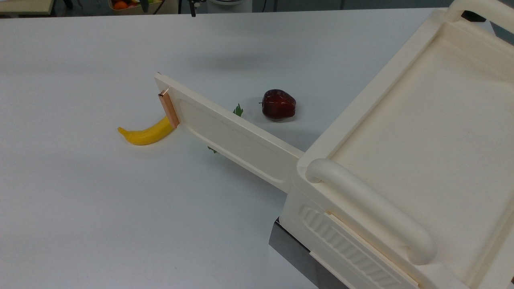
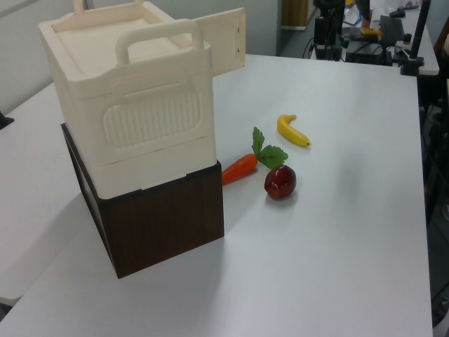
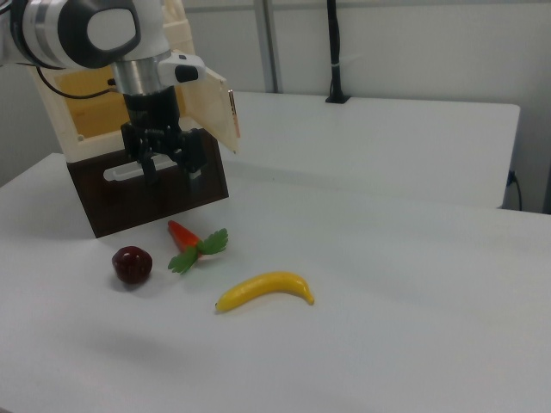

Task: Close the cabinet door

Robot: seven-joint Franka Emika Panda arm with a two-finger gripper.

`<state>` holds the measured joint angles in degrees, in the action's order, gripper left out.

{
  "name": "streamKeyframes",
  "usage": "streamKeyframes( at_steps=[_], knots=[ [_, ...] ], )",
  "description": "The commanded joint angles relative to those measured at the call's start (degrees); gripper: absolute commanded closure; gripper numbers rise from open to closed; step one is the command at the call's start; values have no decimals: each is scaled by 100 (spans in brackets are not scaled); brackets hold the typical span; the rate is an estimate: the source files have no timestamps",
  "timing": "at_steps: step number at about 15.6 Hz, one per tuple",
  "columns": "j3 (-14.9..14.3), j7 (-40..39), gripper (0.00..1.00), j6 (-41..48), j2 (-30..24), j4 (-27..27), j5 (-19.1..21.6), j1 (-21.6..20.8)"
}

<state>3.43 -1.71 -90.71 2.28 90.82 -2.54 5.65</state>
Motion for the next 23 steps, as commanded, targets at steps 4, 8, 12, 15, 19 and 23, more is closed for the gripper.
streamKeyframes(
  at_steps=[4,8,12,15,19,23],
  knots=[
    [-1,22,0,-78,-88,121,-97,94],
    [-10,5,0,-95,-79,121,-97,120],
    [-9,-22,42,-113,-62,94,-89,173],
    [-10,-13,90,-113,17,85,-80,165],
    [-10,4,100,-122,35,41,-45,165],
    [-10,75,100,-420,35,-11,-1,200]
  ],
)
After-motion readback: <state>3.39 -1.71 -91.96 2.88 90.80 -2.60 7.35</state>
